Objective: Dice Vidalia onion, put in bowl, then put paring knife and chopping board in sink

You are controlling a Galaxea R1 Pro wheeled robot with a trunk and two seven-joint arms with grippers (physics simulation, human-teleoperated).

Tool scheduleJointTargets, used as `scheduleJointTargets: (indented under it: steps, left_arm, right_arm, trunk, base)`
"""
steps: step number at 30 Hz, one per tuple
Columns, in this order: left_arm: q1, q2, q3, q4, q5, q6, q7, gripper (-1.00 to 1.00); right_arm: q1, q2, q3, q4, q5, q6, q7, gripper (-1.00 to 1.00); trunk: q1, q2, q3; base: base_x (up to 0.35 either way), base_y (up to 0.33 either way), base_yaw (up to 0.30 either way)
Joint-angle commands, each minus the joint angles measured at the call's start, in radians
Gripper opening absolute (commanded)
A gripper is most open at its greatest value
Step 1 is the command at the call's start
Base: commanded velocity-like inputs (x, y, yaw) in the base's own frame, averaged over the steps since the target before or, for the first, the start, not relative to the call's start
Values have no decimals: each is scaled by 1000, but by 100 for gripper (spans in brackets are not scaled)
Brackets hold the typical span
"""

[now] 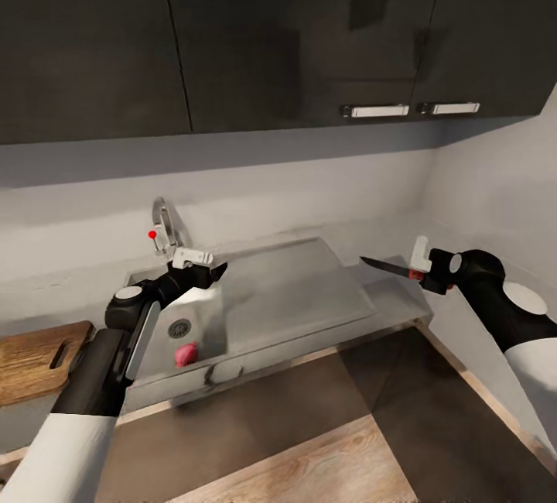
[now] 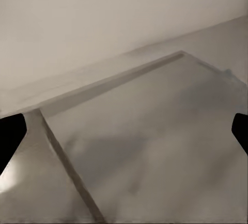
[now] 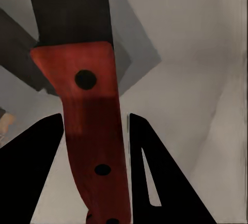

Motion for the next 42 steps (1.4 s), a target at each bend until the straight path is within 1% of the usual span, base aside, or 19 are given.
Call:
scheduleJointTargets:
  steps: [1, 3, 4, 6, 10, 11, 12, 14, 15, 17, 19, 20, 22, 23, 24, 26, 28, 37, 42]
  left_arm:
    - [-1, 1, 0, -1, 3, 6, -1, 100]
    - [-1, 2, 1, -1, 3, 6, -1, 100]
    - [-1, 2, 1, -1, 3, 6, -1, 100]
    - [-1, 2, 1, -1, 3, 6, -1, 100]
    - [-1, 2, 0, -1, 3, 6, -1, 100]
    - [-1, 2, 0, -1, 3, 6, -1, 100]
    - [-1, 2, 0, -1, 3, 6, -1, 100]
    - [-1, 2, 0, -2, 3, 6, -1, 100]
    - [-1, 2, 0, -3, 3, 6, -1, 100]
    - [-1, 2, 0, -8, 3, 6, -1, 100]
    - [-1, 2, 0, -15, 3, 25, -1, 100]
    - [-1, 2, 0, -16, 3, 35, -1, 100]
    - [-1, 2, 0, -17, 3, 46, -1, 100]
    - [-1, 2, 0, -18, 3, 51, -1, 100]
    - [-1, 3, 1, -18, 3, 53, -1, 100]
    - [-1, 3, 1, -19, 3, 56, -2, 100]
    - [-1, 4, 1, -19, 3, 57, -2, 100]
    - [-1, 4, -2, -19, 3, 63, -2, 100]
    - [-1, 4, -1, -19, 3, 78, -2, 100]
  right_arm:
    - [-1, 0, -4, -4, 3, 7, 0, -100]
    - [-1, 10, -31, -19, 2, 14, -29, -100]
    - [-1, 31, -67, -30, 0, 47, -67, -100]
    - [-1, 49, -88, -40, -1, 67, -84, -100]
    - [-1, 131, -115, -52, -2, 115, -103, -100]
    - [-1, 153, -121, -53, -2, 130, -106, -100]
    - [-1, 210, -127, -54, -2, 160, -119, -100]
    - [-1, 272, -133, -55, -2, 180, -159, -100]
    - [-1, 297, -139, -55, -2, 187, -185, -100]
    - [-1, 330, -152, -55, -3, 198, -225, -100]
    - [-1, 404, -198, -55, -21, 216, -265, -100]
    - [-1, 416, -215, -55, -41, 218, -269, -100]
    - [-1, 427, -244, -55, -85, 219, -273, -100]
    - [-1, 433, -289, -55, -138, 220, -275, -100]
    - [-1, 435, -325, -55, -171, 219, -276, -100]
    - [-1, 437, -393, -55, -214, 219, -276, -100]
    - [-1, 439, -455, -55, -238, 218, -274, -100]
    - [5, 439, -494, -55, -250, 217, -273, -100]
    - [5, 439, -520, -55, -254, 217, -273, -100]
  trunk:
    - [0, -2, -2]
    - [0, -2, -2]
    - [0, -2, -2]
    - [0, -2, -2]
    - [0, -2, -2]
    - [0, -2, -2]
    - [0, -2, -2]
    - [0, -2, -2]
    - [0, -2, -2]
    - [0, -2, -2]
    - [0, -2, -2]
    - [0, -2, -2]
    - [0, -2, -2]
    - [0, -2, -2]
    - [0, -2, -2]
    - [0, -2, -2]
    - [0, -2, -2]
    - [0, -2, -2]
    - [0, -2, -2]
  base:
    - [-160, 284, 0]
    - [-152, 284, 0]
    - [-136, 281, 0]
    - [-133, 278, 0]
    - [-114, 261, 0]
    - [-88, 233, 0]
    - [-39, 209, 0]
    - [-20, 206, 0]
    - [-10, 210, 0]
    - [-7, 224, 0]
    - [-2, 266, 0]
    - [-1, 277, 0]
    - [0, 280, 0]
    - [0, 282, 0]
    - [0, 283, 0]
    - [0, 284, 0]
    - [0, 203, 0]
    - [0, 37, 0]
    - [0, 224, 0]
